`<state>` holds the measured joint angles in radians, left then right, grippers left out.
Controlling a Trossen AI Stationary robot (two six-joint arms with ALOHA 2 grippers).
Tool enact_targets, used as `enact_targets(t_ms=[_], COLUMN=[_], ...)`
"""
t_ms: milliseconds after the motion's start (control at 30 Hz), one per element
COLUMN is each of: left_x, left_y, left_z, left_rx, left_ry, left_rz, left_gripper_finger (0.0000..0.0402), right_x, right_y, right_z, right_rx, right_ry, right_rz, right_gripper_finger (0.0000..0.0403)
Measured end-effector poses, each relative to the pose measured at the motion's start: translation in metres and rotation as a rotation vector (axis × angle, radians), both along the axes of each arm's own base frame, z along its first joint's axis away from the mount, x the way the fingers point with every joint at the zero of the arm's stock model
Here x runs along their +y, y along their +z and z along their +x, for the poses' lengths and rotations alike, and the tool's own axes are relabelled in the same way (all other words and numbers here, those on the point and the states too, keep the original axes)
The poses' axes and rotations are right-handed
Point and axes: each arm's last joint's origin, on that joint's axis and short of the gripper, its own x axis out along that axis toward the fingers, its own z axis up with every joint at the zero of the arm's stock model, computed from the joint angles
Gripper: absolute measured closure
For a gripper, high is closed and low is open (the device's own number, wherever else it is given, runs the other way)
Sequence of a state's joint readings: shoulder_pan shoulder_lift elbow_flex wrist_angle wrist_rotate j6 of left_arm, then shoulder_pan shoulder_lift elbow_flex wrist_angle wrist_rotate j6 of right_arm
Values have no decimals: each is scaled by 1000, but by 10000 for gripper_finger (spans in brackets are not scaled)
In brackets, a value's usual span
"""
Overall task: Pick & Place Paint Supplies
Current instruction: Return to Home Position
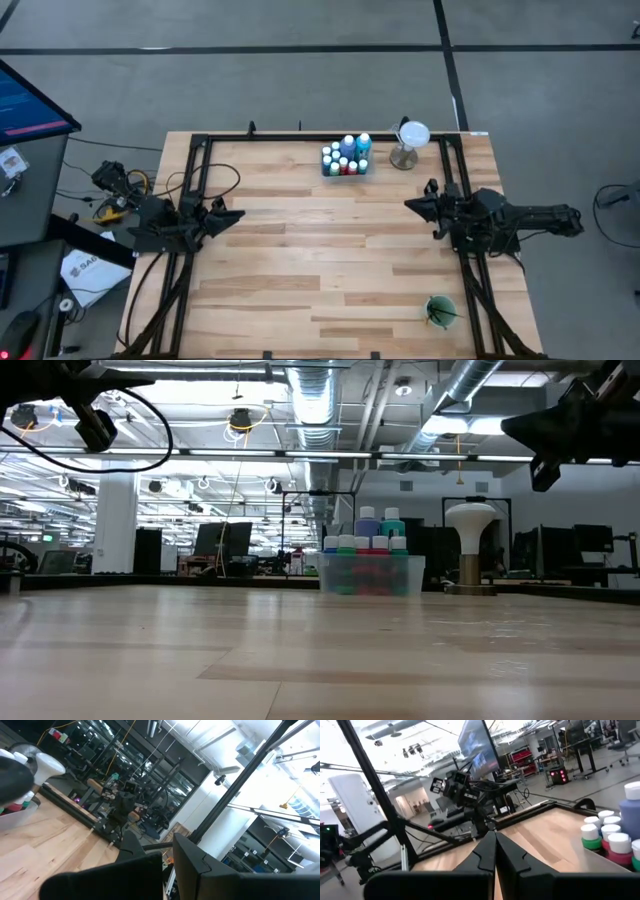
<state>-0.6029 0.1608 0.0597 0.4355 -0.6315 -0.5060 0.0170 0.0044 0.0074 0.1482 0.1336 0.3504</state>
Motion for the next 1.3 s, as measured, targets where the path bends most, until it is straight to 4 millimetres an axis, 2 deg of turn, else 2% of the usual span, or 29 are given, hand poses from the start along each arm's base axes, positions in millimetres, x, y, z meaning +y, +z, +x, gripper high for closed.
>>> enact_targets(t_ms=[333, 1300], left_x=[0, 0], left_y=[0, 0], left_z=[0, 0], left_rx=[0, 0], left_ry=[0, 0], left_rz=[0, 0], left_gripper_finger=[400, 400], right_x=[0, 0], right_y=[-5, -7], right_z=[1, 1], right_rx=[55, 62], right_ry=[1, 4], right_rz=[15, 15], right_gripper_finger=[403, 403])
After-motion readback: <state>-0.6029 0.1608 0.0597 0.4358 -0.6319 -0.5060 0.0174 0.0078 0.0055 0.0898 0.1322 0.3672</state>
